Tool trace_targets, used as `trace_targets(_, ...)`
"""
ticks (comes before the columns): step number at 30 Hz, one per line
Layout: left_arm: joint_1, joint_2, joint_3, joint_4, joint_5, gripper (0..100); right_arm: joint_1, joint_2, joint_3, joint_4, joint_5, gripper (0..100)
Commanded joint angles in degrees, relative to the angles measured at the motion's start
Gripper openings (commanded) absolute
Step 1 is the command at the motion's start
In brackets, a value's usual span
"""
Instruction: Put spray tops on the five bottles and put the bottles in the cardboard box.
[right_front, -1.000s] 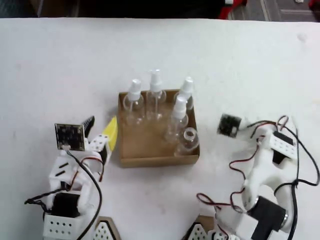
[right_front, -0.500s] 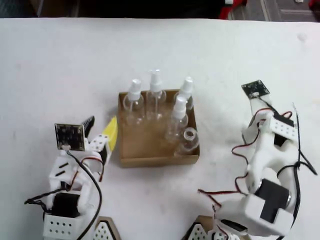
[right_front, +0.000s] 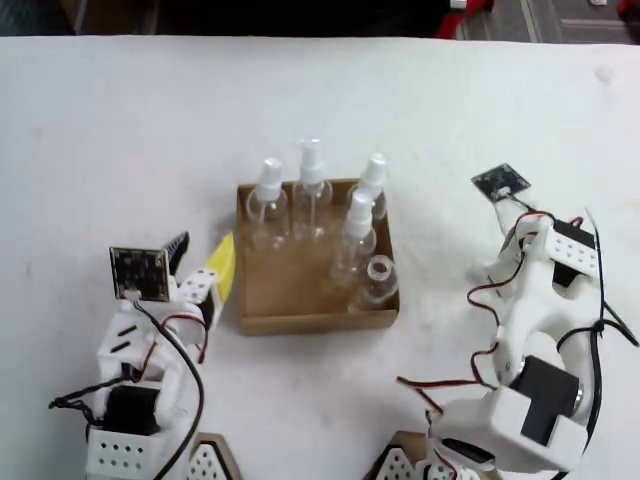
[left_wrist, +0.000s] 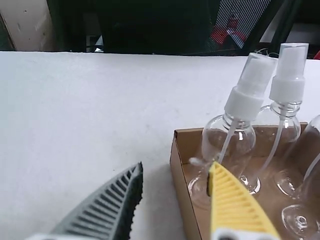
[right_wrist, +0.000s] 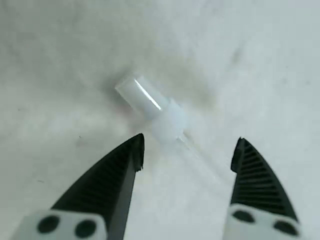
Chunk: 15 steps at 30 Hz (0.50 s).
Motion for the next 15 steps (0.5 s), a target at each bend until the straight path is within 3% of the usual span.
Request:
trace_targets(1,0.66,-0.48,-0.79,-1.49,-0.62,21,-2.51,-2.51,-1.05,0.31,12.22,24.5)
trace_targets(8,0.66,-0.48,-0.7,-1.49,-0.62,21,-6.55,4.0,-1.05,-3.56,18.55,24.4)
trace_targets(15,0.66,-0.48,-0.62,-1.49,-0.62,21,-4.7,5.67,-1.05,-4.53,21.89,24.4)
